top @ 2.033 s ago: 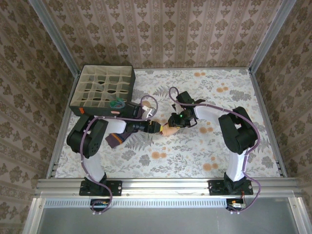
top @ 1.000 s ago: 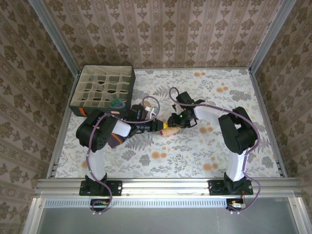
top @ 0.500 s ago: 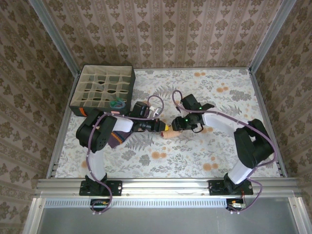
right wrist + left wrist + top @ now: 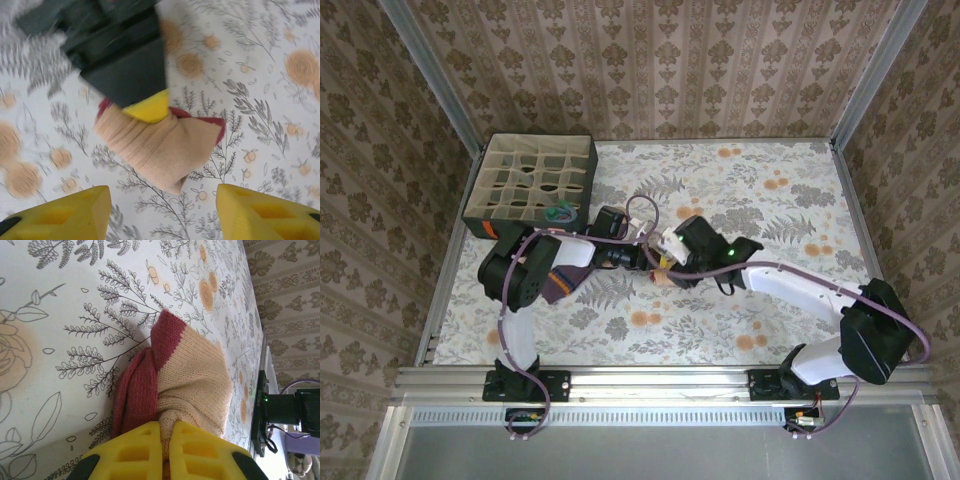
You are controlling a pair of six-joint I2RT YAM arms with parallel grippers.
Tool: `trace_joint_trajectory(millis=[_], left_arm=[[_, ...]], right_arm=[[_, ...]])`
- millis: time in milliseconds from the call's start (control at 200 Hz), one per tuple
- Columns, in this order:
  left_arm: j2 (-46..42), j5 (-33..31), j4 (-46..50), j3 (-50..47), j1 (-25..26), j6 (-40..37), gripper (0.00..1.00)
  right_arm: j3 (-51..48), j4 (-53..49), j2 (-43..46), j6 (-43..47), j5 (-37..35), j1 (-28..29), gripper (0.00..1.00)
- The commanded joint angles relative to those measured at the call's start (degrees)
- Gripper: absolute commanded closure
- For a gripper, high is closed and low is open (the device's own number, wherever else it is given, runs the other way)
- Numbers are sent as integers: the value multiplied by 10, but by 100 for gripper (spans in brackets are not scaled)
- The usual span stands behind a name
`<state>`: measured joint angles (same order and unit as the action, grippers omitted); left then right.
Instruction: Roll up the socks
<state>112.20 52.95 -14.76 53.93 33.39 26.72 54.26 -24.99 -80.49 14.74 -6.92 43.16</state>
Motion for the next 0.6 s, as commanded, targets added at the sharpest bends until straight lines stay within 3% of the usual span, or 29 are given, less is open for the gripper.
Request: trace_joint_trajectory(millis=[0,220,595], left_arm=[[24,11,53,9,2,-21,100],[34,31,71,24,-1,-25,100],[50,59,109,44,-13,-39,100]], right_arm=[[-34,57,-7,156,-97,25,42],[-53,131,-54,237,-113,32,36],[-27,115,-132,253,-32,29,32]])
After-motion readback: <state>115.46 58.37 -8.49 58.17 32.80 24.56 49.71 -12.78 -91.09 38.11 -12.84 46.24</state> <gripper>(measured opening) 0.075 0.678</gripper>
